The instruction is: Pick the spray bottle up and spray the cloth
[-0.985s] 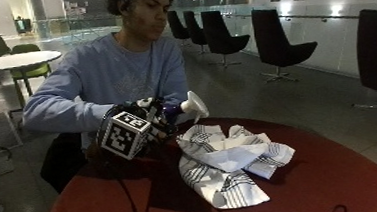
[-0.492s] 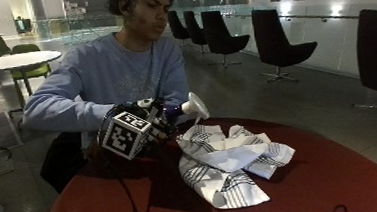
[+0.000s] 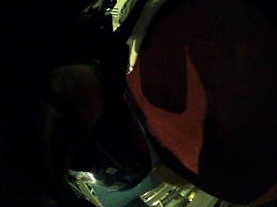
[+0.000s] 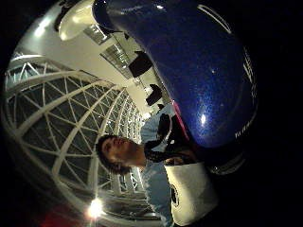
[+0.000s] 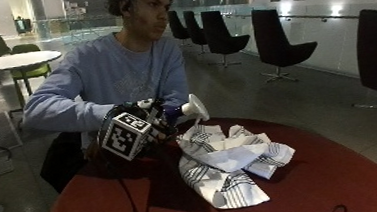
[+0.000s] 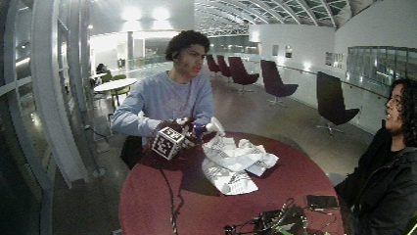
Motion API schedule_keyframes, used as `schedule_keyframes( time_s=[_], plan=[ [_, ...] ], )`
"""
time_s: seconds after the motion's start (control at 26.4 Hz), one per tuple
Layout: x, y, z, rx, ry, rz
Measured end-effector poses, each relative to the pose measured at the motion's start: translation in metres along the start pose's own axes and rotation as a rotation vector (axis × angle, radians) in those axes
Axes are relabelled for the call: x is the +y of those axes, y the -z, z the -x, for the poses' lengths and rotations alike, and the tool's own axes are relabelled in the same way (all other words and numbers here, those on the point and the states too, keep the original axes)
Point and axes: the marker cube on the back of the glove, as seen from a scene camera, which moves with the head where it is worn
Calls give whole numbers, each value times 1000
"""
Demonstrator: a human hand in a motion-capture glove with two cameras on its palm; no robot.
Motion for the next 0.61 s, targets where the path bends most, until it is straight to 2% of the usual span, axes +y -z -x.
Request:
schedule_keyframes(
  time_s=[0.61],
  plan=[
    [-1,-3,-2,-7,-16,19]
  ],
)
